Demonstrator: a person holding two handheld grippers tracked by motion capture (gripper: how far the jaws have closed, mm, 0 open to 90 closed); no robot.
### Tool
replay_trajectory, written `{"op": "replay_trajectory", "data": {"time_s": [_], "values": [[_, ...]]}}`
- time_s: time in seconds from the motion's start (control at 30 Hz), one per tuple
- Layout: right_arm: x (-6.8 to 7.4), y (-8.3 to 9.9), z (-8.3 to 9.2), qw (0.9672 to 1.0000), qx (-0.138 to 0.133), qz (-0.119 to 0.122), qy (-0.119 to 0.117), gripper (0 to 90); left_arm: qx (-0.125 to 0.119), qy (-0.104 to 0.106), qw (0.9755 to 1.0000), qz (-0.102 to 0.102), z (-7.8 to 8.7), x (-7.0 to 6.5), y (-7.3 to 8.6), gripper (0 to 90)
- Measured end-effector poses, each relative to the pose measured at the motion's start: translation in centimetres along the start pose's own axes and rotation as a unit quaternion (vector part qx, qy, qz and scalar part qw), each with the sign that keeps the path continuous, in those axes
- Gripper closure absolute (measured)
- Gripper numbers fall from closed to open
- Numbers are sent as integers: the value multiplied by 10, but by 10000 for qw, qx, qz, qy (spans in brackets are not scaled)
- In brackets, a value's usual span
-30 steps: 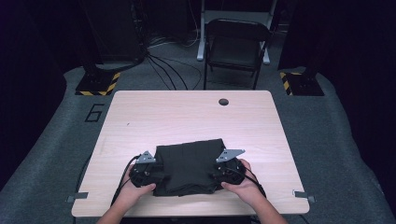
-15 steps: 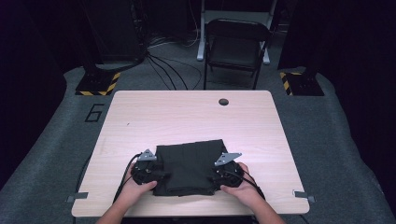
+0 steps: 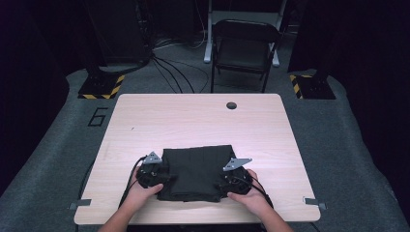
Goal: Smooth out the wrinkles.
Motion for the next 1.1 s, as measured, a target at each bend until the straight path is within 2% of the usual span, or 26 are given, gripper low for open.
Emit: {"op": "replay_trajectory", "data": {"time_s": [0.07, 0.1, 0.2, 0.3, 0.4, 0.77, 0.8, 0.87, 1.07, 1.1], "values": [[1, 0, 0, 10000, 24, -46, -20, 470, -27, 19, 9999, 104, -1, 1, -1, 435], [1, 0, -1, 10000, -50, -70, 27, 468, -61, -27, 10000, 65, -2, 2, -2, 435], [1, 0, -1, 10000, -84, -35, 26, 464, -84, -8, 9999, 111, -3, 3, -2, 436], [3, 1, 0, 9999, -113, -118, 29, 458, -92, -8, 9999, 93, -4, 4, -4, 436], [2, 1, 0, 9999, -120, -84, 32, 455, -88, -36, 10000, 31, -4, 5, -5, 435], [2, 1, 1, 9998, -134, -169, 34, 448, -101, -92, 9998, 114, -2, 2, -5, 426], [2, 1, 2, 9998, -137, -147, 30, 447, -111, -130, 9999, -7, -1, 3, -6, 425], [2, 0, 3, 9998, -147, -165, 27, 442, -132, -119, 9998, 89, 0, 1, -6, 421], [2, -3, 9, 9996, -234, -158, 6, 423, -234, -164, 9996, 31, 5, 0, -7, 420], [2, -3, 10, 9995, -265, -147, 22, 422, -200, -135, 9997, 90, 6, -1, -6, 420]]}}
Point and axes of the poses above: each handheld gripper's, and its own axes: z roughly backward along the jaws, y roughly out of its underside, x roughly to its left, the point moved 2 cm from there along -z, roughly forward along the jaws, and after that the axes turned 9 degrees about z, right-handed, at the moved point
